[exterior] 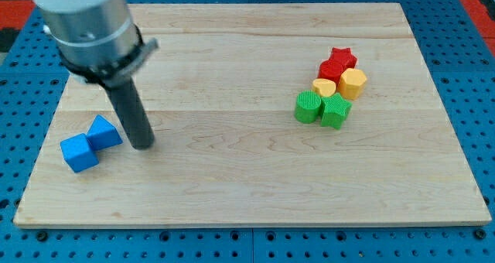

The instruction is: Move your arm towards the green star

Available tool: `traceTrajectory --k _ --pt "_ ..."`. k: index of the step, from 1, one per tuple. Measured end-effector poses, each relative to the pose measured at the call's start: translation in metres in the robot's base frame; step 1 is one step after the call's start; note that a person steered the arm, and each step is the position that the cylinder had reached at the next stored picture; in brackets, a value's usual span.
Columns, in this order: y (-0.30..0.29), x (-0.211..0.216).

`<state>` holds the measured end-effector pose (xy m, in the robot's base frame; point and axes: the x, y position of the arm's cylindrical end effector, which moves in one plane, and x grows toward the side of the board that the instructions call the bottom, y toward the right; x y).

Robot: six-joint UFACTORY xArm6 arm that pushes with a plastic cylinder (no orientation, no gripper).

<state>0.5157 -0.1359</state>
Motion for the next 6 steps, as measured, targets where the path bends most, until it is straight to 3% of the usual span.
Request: traceTrajectory --k 2,3,4,6 --pt "0.020 0.021" --pt "0.082 0.023" --pt "0.187 0.033" --pt "0.283 0.037"
